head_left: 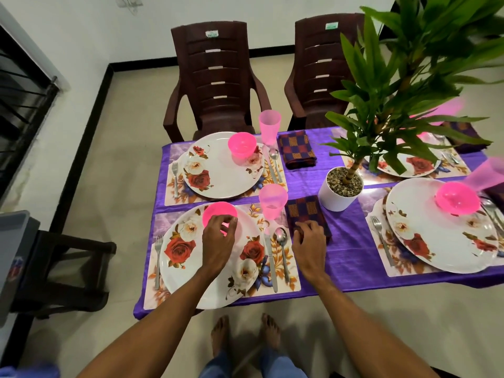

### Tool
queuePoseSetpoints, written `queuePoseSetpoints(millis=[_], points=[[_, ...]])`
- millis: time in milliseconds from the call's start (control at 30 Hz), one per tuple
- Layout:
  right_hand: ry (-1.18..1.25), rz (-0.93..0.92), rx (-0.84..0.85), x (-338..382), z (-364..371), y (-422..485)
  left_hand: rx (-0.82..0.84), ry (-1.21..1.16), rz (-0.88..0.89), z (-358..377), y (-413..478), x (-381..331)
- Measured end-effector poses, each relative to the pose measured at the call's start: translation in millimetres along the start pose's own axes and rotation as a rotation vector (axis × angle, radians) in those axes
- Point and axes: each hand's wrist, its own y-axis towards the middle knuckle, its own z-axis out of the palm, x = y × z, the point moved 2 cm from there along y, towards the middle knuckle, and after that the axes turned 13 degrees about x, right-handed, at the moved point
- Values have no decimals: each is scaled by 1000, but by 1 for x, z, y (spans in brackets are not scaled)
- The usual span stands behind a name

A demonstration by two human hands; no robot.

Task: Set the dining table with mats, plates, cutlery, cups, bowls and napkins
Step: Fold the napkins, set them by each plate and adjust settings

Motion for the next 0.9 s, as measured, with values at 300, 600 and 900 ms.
queuePoseSetpoints(millis=[300,600,900], points=[[203,-234,-248,72,-25,-3,-103,-16,9,-38,11,1],[224,-436,-35,177,-30,75,-180,-60,6,-93,61,3],[112,-135,221,205,-4,172,-133,-42,-199,-144,151,70]])
